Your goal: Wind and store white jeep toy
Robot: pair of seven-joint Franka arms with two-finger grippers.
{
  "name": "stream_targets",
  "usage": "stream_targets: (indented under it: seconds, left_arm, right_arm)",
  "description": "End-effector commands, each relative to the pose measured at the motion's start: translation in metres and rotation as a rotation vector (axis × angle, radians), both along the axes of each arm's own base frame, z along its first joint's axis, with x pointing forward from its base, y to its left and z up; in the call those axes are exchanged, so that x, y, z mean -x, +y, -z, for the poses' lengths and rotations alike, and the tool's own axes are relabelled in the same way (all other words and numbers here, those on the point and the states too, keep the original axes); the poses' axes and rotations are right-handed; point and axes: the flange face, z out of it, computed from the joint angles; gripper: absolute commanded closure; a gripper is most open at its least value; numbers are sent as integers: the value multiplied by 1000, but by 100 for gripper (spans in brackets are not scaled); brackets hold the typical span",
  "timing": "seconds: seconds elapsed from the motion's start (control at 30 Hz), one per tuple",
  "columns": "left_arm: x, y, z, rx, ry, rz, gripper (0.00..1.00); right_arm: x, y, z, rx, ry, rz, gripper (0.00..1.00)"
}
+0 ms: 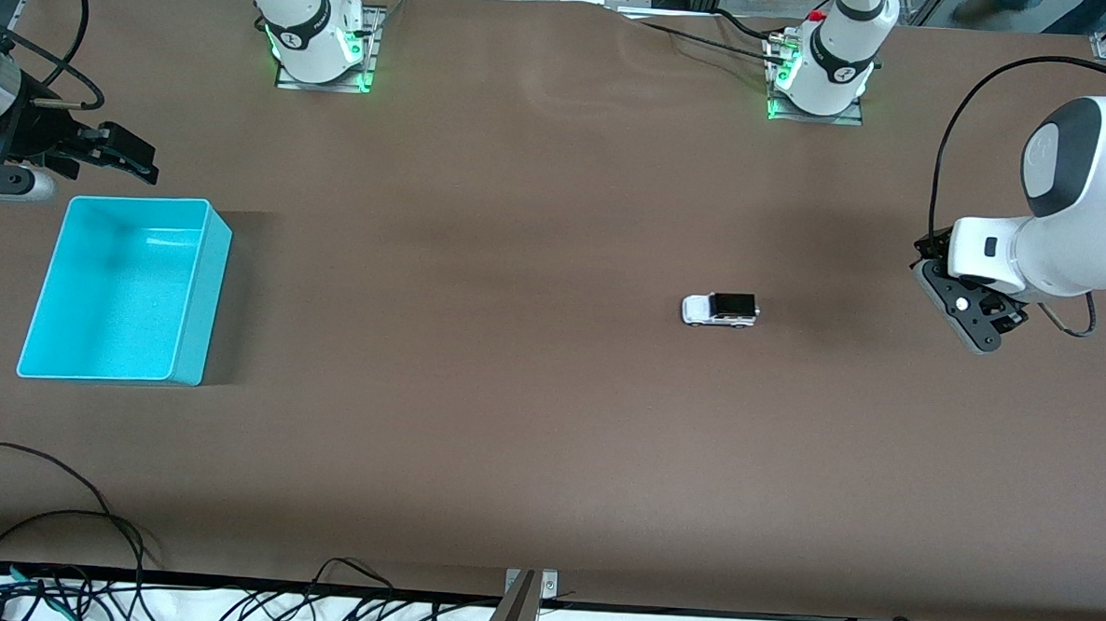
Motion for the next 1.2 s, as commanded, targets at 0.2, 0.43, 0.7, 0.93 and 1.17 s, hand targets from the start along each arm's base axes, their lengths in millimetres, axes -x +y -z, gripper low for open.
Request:
stream_targets:
  seconds: [0.2, 0.43, 0.7, 0.93, 1.17]
  left_arm:
    - [3, 0, -7, 10, 5, -15, 0]
    - [4, -1, -9, 10, 2, -15, 0]
    - [5, -7, -19, 4, -16, -34, 0]
    - [19, -26, -47, -27, -43, -158, 0]
    - [44, -46, -101, -66, -123, -394, 0]
  right_arm:
    - [0, -1, -4, -12, 4, -2, 0]
    - [-1, 1, -8, -8, -11, 5, 0]
    - [-4, 6, -15, -13, -23, -13, 0]
    - [-5, 42, -4, -11, 1, -71, 0]
    - [-2, 96, 8, -9, 25, -161, 0]
